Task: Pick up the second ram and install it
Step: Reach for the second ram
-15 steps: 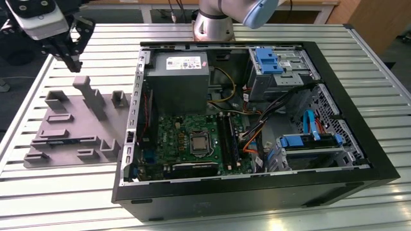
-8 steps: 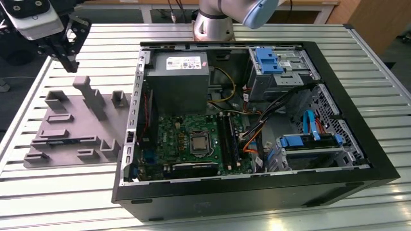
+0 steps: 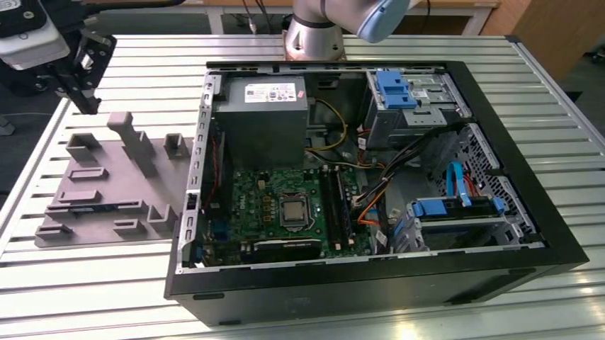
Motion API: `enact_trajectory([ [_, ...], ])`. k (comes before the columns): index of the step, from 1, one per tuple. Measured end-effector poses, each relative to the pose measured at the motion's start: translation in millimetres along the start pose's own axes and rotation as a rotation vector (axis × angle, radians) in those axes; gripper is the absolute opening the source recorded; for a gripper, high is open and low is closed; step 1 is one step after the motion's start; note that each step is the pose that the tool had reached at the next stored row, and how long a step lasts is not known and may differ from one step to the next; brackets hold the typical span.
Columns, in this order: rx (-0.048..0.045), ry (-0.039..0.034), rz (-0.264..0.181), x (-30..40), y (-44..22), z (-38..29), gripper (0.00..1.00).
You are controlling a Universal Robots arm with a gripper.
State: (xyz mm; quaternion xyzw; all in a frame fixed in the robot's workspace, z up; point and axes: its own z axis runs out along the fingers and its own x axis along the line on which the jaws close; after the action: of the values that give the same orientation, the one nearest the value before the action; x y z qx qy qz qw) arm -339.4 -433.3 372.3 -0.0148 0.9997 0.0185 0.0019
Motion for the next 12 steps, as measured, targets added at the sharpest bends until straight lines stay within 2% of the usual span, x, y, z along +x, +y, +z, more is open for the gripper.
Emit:
enact_trajectory([
  [6,-0.0002,-0.0001,-0.004,18.4,-3.9,1.2,0.11],
  [12,-0.0002,0.0002,-0.009,31.9,-11.2,2.4,0.11],
])
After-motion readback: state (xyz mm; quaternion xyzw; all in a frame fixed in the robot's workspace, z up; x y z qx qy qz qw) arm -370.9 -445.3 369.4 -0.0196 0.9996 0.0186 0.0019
